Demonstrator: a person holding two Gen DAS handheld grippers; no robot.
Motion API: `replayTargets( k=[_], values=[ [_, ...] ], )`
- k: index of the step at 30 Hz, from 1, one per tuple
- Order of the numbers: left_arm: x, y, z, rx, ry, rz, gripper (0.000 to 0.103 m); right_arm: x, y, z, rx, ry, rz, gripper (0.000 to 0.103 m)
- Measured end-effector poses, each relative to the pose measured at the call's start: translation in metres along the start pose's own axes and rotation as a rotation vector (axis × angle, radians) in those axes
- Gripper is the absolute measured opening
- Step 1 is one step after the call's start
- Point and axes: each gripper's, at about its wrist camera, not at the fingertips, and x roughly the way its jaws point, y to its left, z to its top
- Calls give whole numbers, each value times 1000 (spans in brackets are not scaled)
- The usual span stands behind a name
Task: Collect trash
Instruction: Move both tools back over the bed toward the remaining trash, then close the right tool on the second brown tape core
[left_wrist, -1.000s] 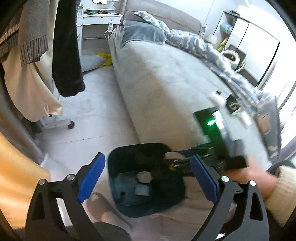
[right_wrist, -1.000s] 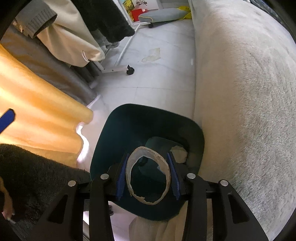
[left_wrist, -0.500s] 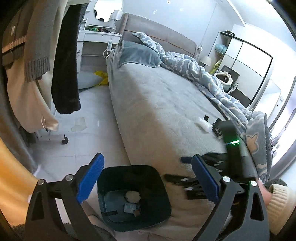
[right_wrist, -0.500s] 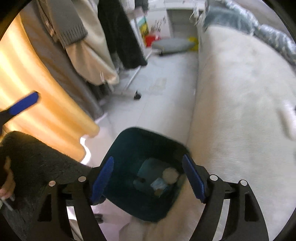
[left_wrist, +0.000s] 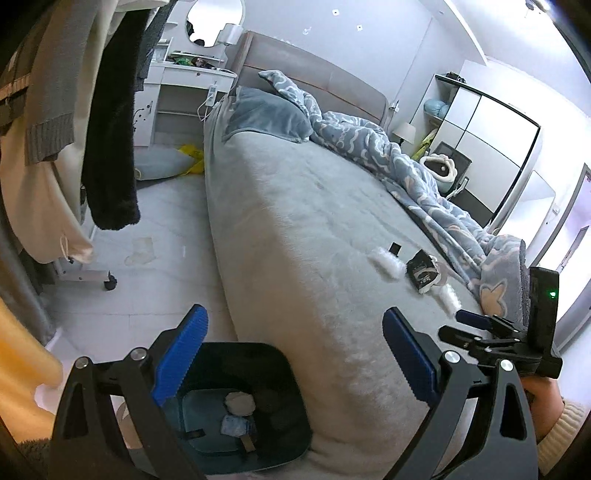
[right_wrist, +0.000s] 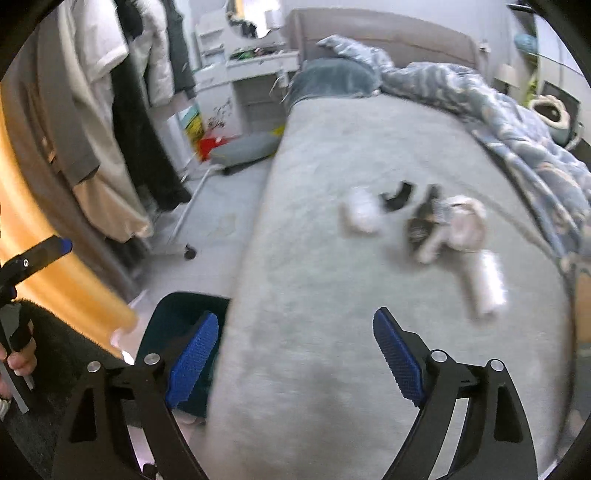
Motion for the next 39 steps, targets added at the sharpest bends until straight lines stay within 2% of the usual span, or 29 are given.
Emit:
replayTargets(
  k=[3,8,10,12,15,16,18,23,27,31,33,36,39],
  values=[
    [11,-15,0,44,6,7,97,-2,-19,-2,-17,-32,-32,87],
    [44,-33,3,117,66,-4,97,-1,-63,-8,-26,-56,-87,87],
    [60,-41,9,137,59,-16,97,-4,-81,-3,18,-80,-82,87],
    [72,-48,15,150,52,-37,97,-5,-97,6,16,-112,-115,87],
    [91,-62,21,203,54,-29,96,3,-113,21,2,-109,-137,86],
    [97,-66,23,212,57,-33,96,6,-117,24,-9,-107,-142,84],
    [110,-74,29,218,64,-56,96,15,-128,34,-25,-96,-146,72],
    [142,-98,48,260,55,-84,96,24,-149,44,-13,-95,-128,56],
    [173,-119,65,249,56,-145,96,23,-151,52,-23,-107,-120,47],
    [199,-138,69,293,76,-147,92,35,-146,56,-77,-83,-120,41],
    [206,-142,69,302,90,-136,91,42,-146,57,-93,-66,-118,34],
    [212,-146,65,315,124,-117,90,47,-151,56,-84,-51,-109,25],
    [219,-149,65,288,164,-137,89,51,-159,52,-52,-34,-109,20]
  ],
)
